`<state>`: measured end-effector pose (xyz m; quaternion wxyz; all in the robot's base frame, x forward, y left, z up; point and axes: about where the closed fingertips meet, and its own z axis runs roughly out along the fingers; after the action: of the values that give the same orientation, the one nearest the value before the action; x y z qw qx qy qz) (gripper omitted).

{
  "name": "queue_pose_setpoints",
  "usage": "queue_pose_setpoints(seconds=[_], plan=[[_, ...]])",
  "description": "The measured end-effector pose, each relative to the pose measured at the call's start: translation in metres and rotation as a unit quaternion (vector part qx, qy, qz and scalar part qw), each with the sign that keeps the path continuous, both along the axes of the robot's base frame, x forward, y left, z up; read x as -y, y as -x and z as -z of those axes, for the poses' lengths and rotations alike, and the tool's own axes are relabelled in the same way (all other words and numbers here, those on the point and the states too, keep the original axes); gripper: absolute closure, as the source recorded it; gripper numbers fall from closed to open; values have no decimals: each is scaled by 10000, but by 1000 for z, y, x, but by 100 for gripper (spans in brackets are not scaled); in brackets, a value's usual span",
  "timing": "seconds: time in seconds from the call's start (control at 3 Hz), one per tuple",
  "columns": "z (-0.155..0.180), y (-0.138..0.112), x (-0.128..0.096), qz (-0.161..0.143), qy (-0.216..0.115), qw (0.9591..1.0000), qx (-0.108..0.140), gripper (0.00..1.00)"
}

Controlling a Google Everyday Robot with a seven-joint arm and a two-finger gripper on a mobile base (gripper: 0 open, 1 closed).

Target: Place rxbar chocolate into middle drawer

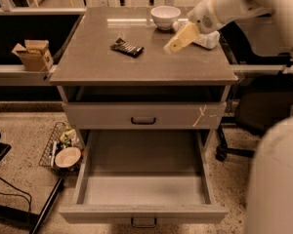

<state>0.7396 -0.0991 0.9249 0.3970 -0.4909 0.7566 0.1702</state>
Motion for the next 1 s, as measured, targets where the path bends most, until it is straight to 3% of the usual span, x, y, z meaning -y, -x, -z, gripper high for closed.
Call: queue_pose_setpoints(seconds=[0.33,0.67,1.0], plan=[[26,-21,-44,-286,162,9993,-191,0],[71,-49,-104,-601,189,9961,-622,0],[94,-63,-132,-711,202,9938,-828,0]])
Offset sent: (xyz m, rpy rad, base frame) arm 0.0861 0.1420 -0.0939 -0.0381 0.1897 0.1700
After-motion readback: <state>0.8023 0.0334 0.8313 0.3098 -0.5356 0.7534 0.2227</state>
